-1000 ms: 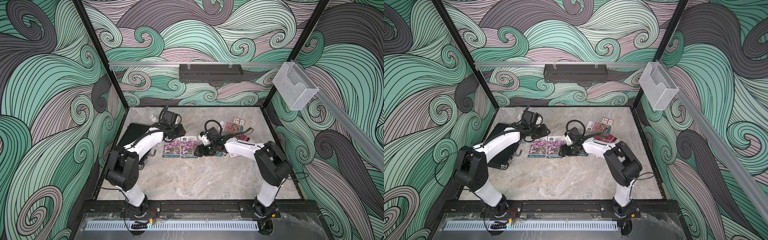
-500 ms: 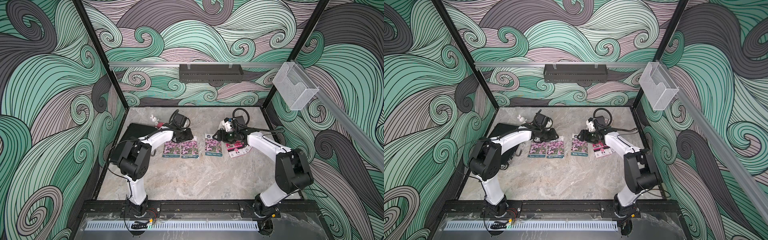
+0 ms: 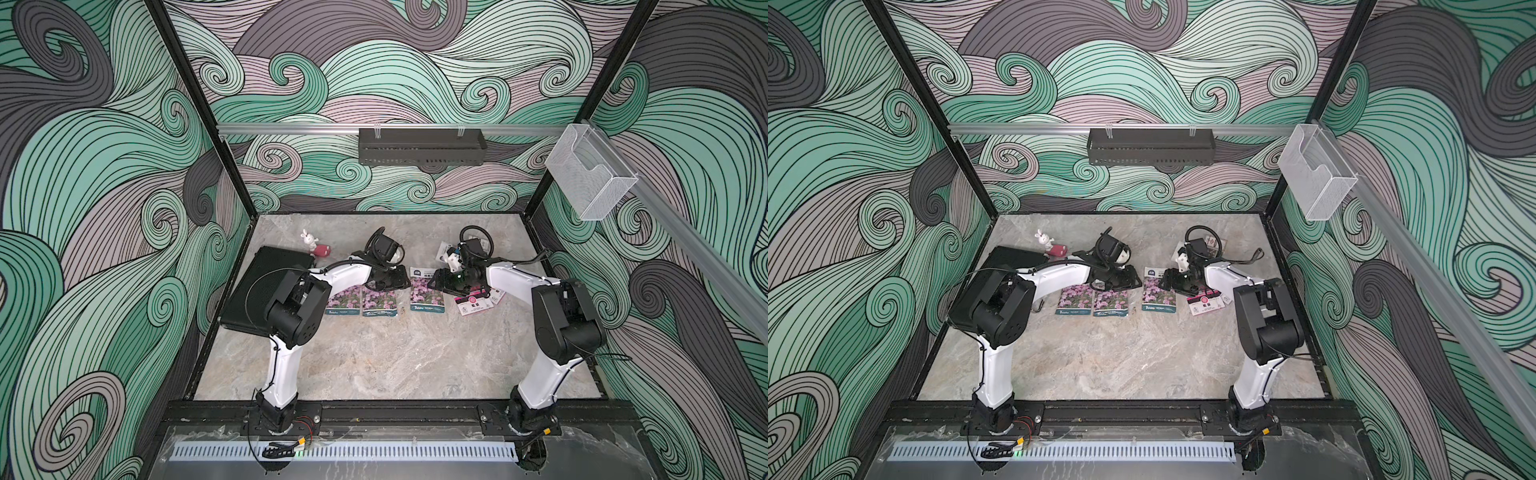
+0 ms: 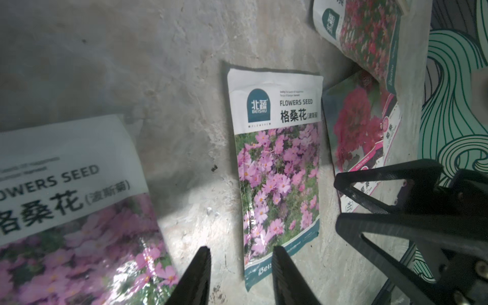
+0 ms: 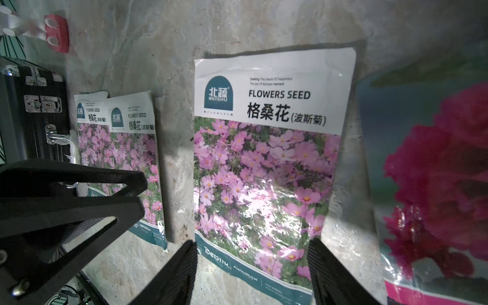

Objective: Arrange the seed packets in a row
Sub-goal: Move the seed packet to the center of the board.

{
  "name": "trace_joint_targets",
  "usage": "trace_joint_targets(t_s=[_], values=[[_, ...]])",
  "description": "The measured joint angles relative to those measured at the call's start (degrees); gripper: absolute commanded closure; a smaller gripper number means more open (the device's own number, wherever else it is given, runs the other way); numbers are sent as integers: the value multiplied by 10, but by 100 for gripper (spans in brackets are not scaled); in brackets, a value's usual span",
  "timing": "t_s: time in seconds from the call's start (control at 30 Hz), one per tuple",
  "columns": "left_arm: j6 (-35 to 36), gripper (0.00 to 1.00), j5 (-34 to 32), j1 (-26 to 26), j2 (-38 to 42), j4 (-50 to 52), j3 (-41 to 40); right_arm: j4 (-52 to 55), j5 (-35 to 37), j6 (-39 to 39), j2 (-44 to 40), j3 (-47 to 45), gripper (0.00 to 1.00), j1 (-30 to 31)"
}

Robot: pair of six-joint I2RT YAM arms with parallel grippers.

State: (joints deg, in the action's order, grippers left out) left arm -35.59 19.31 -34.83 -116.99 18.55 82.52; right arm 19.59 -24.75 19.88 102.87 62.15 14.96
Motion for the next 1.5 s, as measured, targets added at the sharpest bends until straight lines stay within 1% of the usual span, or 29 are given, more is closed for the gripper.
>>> trace_joint_targets(t_s=[0.4, 0.7, 1.1, 1.5], values=[[0, 60, 5, -8, -37, -8, 26, -2, 11, -14, 40, 13, 32, -12], [0, 60, 5, -14, -52, -8, 28, -16, -5, -15, 56, 25, 33, -12], [0, 60, 4, -18, -51, -8, 25, -27, -18, -12, 59, 25, 35, 6], [0, 60, 2, -19, -22, -6, -10, -27, -23, -8, 59, 24, 35, 24]])
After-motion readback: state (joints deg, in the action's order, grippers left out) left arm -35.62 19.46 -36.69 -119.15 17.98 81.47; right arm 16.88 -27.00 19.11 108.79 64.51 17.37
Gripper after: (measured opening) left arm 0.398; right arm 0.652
